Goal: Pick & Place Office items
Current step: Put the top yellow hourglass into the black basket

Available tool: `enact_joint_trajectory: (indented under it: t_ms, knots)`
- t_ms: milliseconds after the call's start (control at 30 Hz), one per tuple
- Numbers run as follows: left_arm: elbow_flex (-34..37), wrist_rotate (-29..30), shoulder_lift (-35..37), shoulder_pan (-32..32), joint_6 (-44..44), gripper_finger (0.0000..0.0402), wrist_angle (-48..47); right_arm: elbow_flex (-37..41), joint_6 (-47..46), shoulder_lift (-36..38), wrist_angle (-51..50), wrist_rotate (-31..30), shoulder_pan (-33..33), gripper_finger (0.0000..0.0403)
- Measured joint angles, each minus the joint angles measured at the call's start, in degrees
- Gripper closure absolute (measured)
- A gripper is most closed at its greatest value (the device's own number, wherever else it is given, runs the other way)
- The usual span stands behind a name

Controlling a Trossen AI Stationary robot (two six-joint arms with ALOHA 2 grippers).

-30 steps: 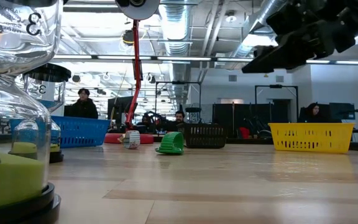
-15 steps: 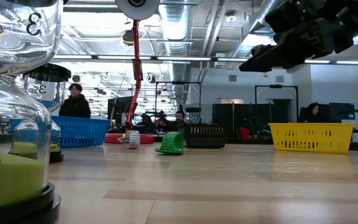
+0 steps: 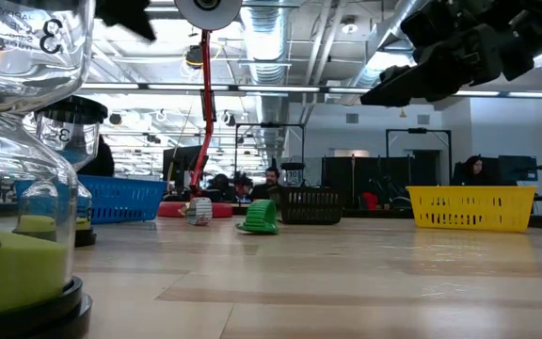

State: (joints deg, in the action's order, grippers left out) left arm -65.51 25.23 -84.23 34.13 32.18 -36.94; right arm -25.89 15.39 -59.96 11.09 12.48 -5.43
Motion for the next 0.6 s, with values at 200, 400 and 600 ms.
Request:
enact_joint_trajectory:
  t_ms: [200, 400, 600]
  knots:
    - [4.4, -0.9, 0.0, 0.2, 7.5, 0.0163, -1.1, 0.0, 0.9, 0.0, 0.3, -0.1, 0.0, 0.0182]
    - [7.7, -4.1, 0.0, 0.2, 9.0, 0.0128, -0.1, 0.0, 1.6, 0.0, 0.5, -0.1, 0.0, 0.0182]
    - [10.0, -4.2, 0.0, 0.2, 9.3, 0.0112, 2.4, 0.0, 1.3, 0.0, 0.5, -0.1, 0.0, 0.0182]
